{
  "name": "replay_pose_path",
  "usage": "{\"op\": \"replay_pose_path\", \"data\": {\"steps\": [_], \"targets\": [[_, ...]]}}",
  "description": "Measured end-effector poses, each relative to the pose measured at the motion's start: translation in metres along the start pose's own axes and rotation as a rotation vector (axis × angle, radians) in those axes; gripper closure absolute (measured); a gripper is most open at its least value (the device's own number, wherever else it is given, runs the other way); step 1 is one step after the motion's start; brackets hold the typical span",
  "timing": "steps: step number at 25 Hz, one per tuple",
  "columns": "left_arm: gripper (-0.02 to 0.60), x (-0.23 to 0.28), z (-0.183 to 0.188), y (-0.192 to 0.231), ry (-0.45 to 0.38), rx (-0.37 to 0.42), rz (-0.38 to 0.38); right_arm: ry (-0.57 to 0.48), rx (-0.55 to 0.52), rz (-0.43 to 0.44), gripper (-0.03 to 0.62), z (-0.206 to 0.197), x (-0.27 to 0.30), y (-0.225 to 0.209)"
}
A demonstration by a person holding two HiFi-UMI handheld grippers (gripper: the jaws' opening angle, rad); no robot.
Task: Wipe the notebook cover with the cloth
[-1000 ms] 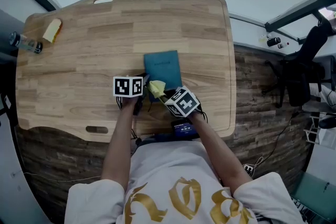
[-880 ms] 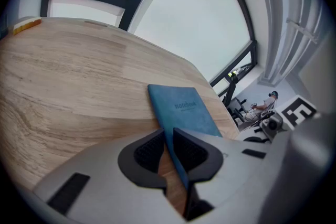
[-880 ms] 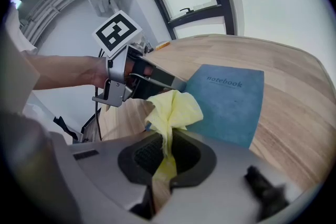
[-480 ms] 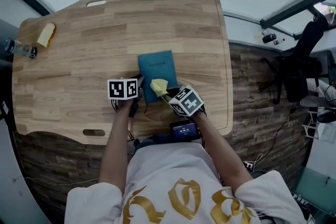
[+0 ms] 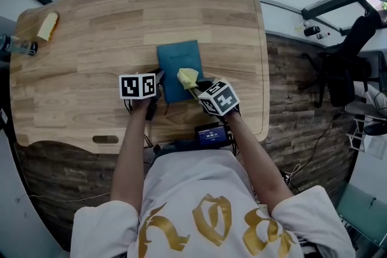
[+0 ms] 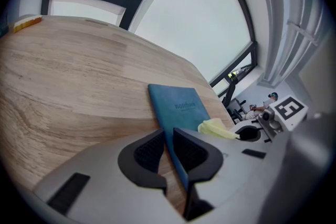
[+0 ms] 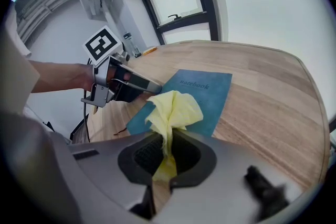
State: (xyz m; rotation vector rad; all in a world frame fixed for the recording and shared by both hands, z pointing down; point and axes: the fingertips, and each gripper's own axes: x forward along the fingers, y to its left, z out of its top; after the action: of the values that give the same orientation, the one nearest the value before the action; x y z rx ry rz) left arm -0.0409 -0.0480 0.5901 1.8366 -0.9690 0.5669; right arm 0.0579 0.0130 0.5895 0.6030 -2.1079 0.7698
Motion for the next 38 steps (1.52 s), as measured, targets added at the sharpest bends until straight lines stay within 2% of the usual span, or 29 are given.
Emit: {"op": "replay_pose_path", "data": {"steps": [15,26,38], "targets": [[0.520,0.000,-0.002,-0.002,0.020,-0.003,-0.022,-0.012,-0.030,-0.157,0.556,0.028,0.003,-0.036],[0.522,0.002,-0.006,0.000,0.035,-0.030,-0.038,-0.034,0.000,-0.206,0.556,0.047,0.007,-0.057],[0.522,0.001,-0.004,0.000,0.034,-0.034,-0.040,-0.061,0.029,-0.327,0.556,0.068,0.006,-0.086]]}}
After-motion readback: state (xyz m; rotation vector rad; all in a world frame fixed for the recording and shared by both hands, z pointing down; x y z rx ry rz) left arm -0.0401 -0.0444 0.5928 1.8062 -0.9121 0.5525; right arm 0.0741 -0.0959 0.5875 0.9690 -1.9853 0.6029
